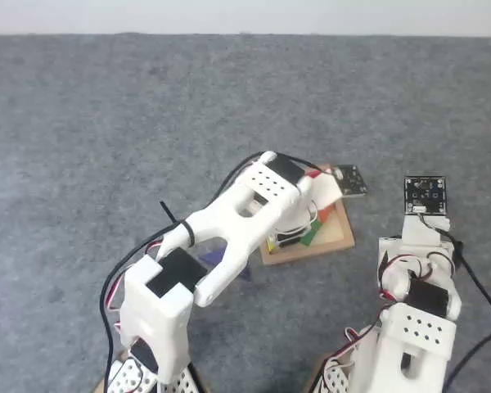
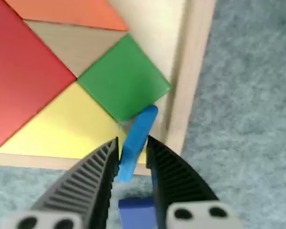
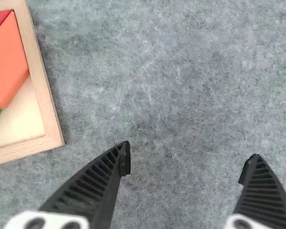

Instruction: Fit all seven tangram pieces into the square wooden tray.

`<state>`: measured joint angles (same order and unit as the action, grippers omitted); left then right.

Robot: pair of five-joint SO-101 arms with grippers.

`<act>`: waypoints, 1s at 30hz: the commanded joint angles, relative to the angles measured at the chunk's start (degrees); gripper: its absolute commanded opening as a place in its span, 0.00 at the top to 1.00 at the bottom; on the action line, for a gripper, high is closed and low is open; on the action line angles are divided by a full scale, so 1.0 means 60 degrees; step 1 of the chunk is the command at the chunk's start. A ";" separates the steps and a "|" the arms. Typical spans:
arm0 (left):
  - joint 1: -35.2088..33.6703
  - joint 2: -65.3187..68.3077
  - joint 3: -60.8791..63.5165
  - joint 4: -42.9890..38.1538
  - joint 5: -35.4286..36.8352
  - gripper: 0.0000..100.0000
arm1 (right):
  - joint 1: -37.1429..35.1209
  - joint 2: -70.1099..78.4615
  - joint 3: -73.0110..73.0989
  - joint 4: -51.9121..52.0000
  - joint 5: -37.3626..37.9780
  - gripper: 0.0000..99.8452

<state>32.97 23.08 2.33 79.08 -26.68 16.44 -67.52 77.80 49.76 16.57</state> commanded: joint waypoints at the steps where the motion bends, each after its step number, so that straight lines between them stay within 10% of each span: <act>1: -0.0103 -0.0029 -0.0579 0.0161 -0.0073 0.91 | -0.0095 -0.0198 -0.0205 0.0007 -0.0117 0.64; 18: 0.0308 -0.0132 -0.1971 0.1436 0.0542 0.88 | -0.0110 -0.0198 -0.0205 0.0007 -0.0117 0.64; 30: -0.2432 -0.0733 -0.1795 0.0982 0.1641 0.87 | -0.0227 -0.0198 -0.0147 0.0007 0.0073 0.64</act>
<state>24.35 23.52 -7.69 86.99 -20.70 16.44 -67.52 77.80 49.76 16.57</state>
